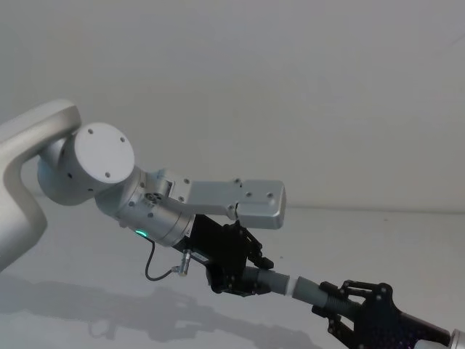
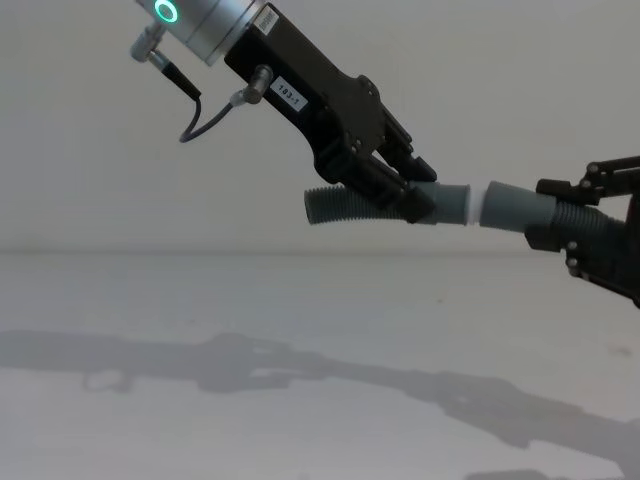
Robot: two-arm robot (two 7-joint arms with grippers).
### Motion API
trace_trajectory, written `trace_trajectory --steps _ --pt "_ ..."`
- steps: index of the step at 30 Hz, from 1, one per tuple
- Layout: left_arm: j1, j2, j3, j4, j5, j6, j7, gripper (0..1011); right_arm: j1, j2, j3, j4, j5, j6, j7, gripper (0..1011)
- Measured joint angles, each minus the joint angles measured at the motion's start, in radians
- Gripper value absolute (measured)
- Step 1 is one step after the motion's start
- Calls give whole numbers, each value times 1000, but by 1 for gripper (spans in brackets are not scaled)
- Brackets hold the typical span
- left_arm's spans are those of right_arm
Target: Use both hands to pick up one end of the pipe from the table, align the ends, and insert them.
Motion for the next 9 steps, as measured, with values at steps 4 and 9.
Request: trace_trajectory --steps 4,9 --pt "0 0 0 0 -1 0 -1 327 0 0 0 -1 0 1 0 291" --pt "0 -1 0 1 -2 -1 -1 327 -1 0 0 -2 1 2 0 290"
